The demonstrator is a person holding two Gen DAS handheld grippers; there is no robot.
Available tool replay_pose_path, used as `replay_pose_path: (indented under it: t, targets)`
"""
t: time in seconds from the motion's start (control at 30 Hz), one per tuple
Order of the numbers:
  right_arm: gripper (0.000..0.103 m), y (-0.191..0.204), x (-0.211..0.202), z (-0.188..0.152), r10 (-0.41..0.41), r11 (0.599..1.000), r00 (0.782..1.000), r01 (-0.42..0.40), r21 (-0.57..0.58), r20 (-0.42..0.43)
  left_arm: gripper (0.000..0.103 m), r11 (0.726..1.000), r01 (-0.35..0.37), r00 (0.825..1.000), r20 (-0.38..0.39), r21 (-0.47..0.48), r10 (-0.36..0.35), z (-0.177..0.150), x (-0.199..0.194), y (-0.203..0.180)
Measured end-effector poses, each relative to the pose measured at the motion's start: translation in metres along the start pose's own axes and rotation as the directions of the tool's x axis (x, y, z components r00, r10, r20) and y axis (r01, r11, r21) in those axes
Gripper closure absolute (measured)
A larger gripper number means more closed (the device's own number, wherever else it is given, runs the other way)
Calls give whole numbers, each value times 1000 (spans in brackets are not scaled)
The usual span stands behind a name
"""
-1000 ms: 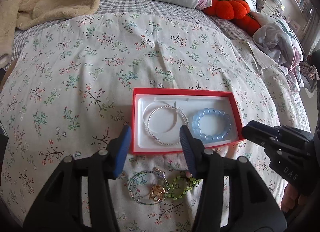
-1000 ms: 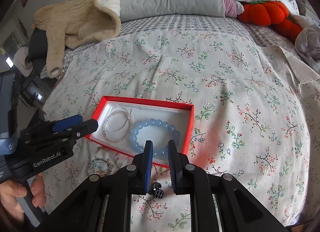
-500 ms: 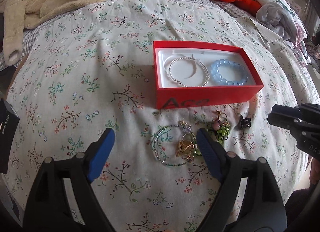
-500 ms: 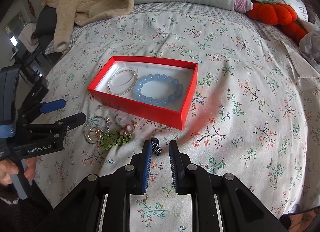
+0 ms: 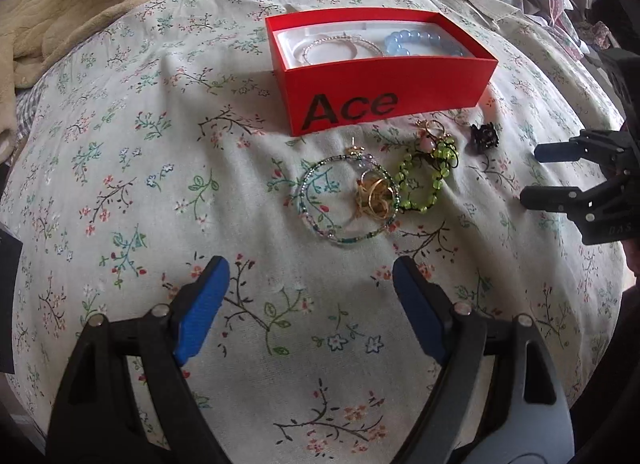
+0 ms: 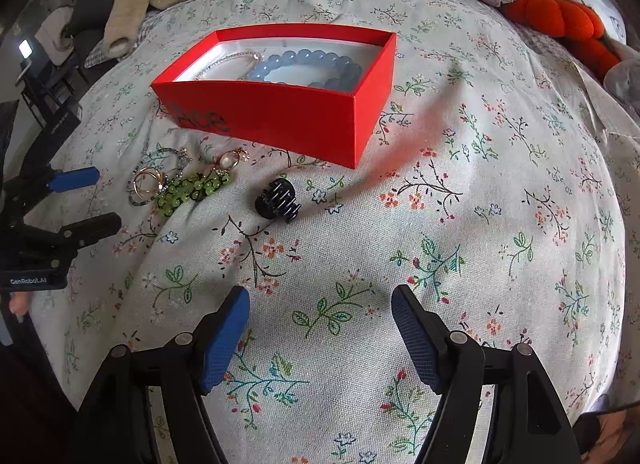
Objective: Organize jewelry
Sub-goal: 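Move the left tool to the gold ring and the right tool to the black clip, then grasp the gold ring with the left tool while the right tool grasps the black hair clip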
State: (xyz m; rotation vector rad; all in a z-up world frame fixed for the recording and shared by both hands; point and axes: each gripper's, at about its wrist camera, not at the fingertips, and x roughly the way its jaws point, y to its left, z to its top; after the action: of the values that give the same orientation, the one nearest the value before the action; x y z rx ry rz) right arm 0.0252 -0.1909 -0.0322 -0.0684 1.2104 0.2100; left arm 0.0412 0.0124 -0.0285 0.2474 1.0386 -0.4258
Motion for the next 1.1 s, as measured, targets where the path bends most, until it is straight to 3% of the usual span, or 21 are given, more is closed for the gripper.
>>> replay_pose_path:
  t: [0.07, 0.2, 0.43, 0.6, 0.93, 1.1]
  targets:
    - [20, -5, 3, 0, 10, 1000, 1000, -10, 15, 6, 19, 999, 20, 1000, 13, 33, -21, -1, -2, -5]
    - [20, -4, 5, 3, -1, 1000, 1000, 1, 16, 15, 20, 997, 67, 997, 20, 38, -68, 2, -6, -9]
    - [19, -1, 6, 12, -20, 999, 1000, 19, 44, 22, 57, 988, 151, 989, 4, 14, -151, 12, 1, -9]
    - [19, 4, 6, 18, -20, 999, 1000, 19, 40, 18, 61, 983, 182, 983, 10, -4, -182, 22, 2, -8]
    - [20, 6, 3, 22, -8, 999, 999, 5, 53, 43, 90, 988, 147, 989, -26, -47, -148, 35, 15, -3]
    - [20, 6, 1, 26, 0, 998, 998, -3, 63, 57, 91, 990, 134, 991, -22, -48, -136, 37, 11, -4]
